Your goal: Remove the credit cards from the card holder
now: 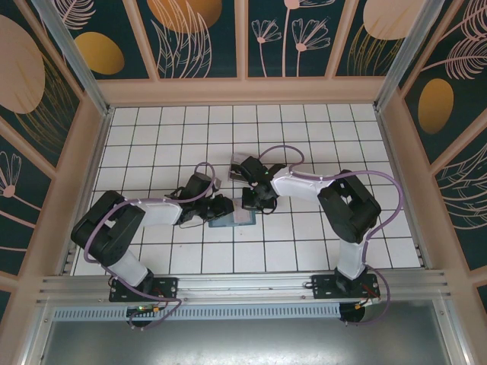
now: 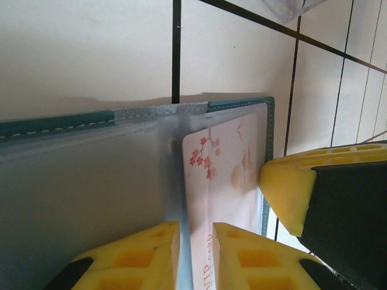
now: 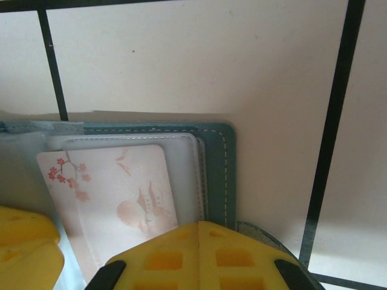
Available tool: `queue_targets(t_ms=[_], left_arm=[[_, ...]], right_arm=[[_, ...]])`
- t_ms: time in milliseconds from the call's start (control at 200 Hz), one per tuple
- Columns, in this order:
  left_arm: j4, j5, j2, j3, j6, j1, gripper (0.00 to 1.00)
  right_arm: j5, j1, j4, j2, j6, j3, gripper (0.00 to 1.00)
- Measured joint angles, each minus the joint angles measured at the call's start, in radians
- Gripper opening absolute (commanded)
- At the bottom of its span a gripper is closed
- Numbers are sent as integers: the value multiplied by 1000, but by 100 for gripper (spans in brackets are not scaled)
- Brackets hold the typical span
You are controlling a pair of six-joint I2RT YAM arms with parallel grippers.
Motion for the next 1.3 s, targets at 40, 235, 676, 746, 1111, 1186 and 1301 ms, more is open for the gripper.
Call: queue_targets(t_ms=[40, 235, 676, 746, 1111, 1186, 1301], left_arm=[[4, 3, 3, 0, -2, 0, 25], [30, 24, 15, 0, -14, 0, 25], [73, 51, 42, 0, -34, 5, 27], [73, 50, 42, 0, -34, 5, 28], [106, 76, 65, 4, -44, 6, 26], [120, 83, 74, 4, -54, 6, 23], [132, 83, 78, -3, -67, 7, 17]], right_arm=[[0, 0, 0, 0, 0, 0, 3], [-2, 0, 0, 0, 0, 0, 2], [-3, 0, 0, 0, 0, 0, 1], [-3, 0, 0, 0, 0, 0, 1], [-3, 0, 0, 0, 0, 0, 1], [-3, 0, 0, 0, 0, 0, 1], [-3, 0, 0, 0, 0, 0, 1]])
